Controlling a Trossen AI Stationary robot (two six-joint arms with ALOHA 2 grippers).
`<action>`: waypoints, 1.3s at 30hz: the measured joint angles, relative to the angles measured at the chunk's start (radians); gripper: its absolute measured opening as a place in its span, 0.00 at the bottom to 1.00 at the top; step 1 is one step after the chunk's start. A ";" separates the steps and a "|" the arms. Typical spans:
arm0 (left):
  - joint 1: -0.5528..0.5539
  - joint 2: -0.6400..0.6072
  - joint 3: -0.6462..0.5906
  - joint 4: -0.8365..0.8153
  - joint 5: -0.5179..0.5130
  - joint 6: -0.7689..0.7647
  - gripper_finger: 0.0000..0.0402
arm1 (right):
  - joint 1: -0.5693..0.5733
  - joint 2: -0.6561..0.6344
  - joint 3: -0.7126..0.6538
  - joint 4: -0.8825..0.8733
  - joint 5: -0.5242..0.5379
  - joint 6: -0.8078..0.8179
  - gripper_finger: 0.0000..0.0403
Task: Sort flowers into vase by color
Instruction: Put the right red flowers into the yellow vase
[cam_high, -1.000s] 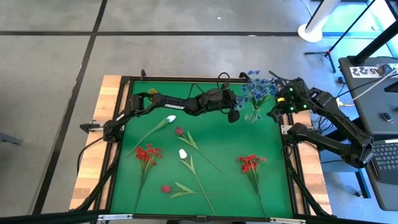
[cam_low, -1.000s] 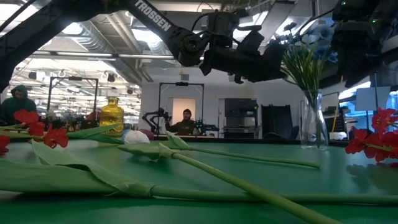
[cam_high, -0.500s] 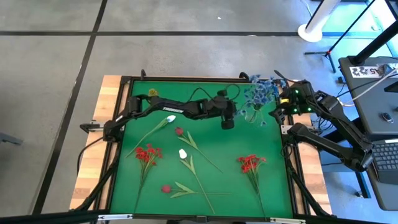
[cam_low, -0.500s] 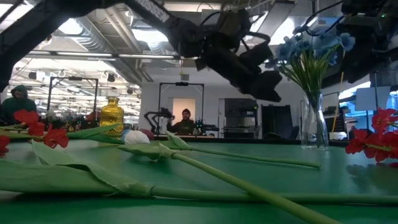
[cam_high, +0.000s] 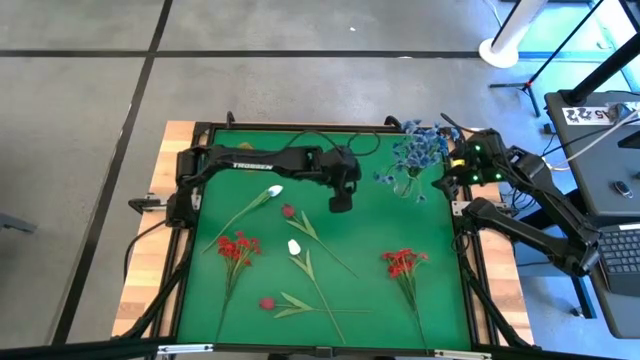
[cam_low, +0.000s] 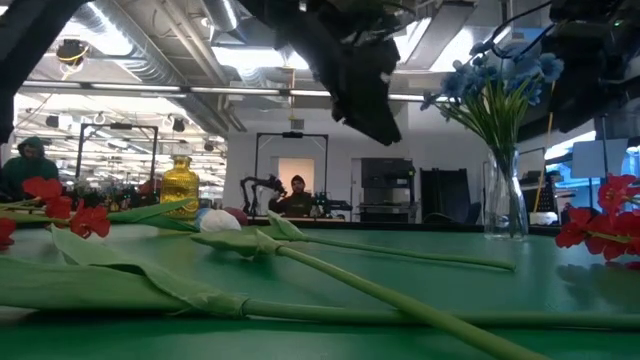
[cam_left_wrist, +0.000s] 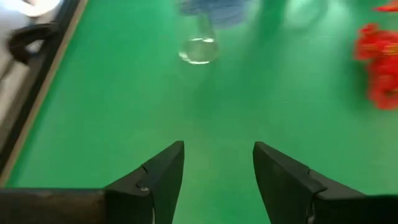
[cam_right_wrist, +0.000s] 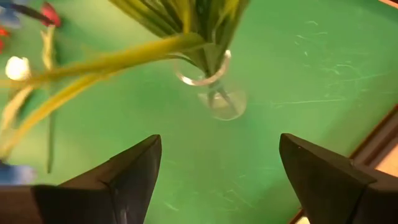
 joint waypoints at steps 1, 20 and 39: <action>-0.005 -0.016 -0.011 -0.011 0.016 -0.001 0.46 | 0.000 -0.010 0.000 0.000 -0.012 0.011 0.80; -0.036 -0.661 -0.678 0.598 0.060 -0.194 0.44 | 0.000 -0.411 -0.002 0.504 -0.162 0.122 0.80; -0.038 -0.840 -0.945 0.763 0.013 -0.341 0.44 | 0.001 -0.396 -0.254 1.137 -0.232 0.284 0.80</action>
